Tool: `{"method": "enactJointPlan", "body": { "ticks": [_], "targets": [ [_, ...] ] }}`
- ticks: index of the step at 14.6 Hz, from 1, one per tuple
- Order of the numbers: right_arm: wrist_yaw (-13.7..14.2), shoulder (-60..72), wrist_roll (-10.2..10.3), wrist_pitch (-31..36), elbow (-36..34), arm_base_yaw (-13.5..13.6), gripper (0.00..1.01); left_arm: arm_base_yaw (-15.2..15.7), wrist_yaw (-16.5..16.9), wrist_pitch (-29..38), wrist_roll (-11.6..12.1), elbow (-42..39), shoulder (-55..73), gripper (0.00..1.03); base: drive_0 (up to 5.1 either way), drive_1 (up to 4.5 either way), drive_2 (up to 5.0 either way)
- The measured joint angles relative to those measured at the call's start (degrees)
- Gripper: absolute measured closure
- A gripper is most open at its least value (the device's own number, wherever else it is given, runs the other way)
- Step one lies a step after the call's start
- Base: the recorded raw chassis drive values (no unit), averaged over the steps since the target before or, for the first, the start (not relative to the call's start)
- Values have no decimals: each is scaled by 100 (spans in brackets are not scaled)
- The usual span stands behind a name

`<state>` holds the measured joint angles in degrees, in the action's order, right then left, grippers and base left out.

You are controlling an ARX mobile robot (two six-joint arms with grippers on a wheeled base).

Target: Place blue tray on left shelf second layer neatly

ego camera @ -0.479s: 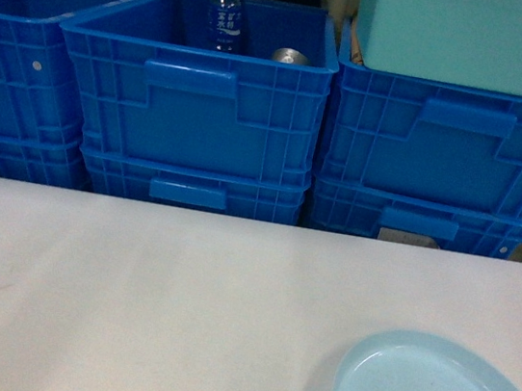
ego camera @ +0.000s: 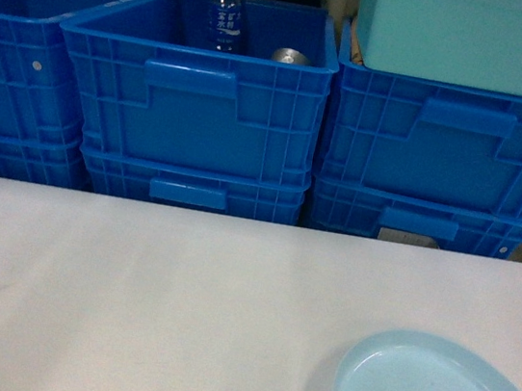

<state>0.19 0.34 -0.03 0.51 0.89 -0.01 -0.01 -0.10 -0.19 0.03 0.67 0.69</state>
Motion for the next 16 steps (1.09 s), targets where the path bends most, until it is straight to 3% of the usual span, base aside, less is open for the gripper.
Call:
{"method": "enactJointPlan", "body": {
  "ticks": [6,7,10,11,13,14,15,16],
  "targets": [
    [-2,2,2,-7,0,-2,3,0,0,0,0,0,0,5,0,0,0],
    [-780,896,337,658,31,-612,3,0,2,2,0,0,0,5,0,0,0],
    [-1790,2839,828,1993,706,-1338,3,0,0,0,0,-2,0,5,0,0,0],
    [-1996,3320,994,2214,1043,-1467,3,0,0,0,0,-2,0,5,0,0,0],
    [-3047,4900,1818,2037,2162,-1626,3,0,0,0,0,0,0,5,0,0,0],
    [-3536,5683,2218,2208,2352,-1615,3,0,2,0,-2,0,0,5,0,0,0],
    [-3945,6391,2669,2306,2402,-1611,3,0,2,0,0,0,0,5,0,0,0],
    [-4159,7066,3010,2594,2376,-1561,3,0,0,0,0,0,0,5,0,0,0]
  ]
}}
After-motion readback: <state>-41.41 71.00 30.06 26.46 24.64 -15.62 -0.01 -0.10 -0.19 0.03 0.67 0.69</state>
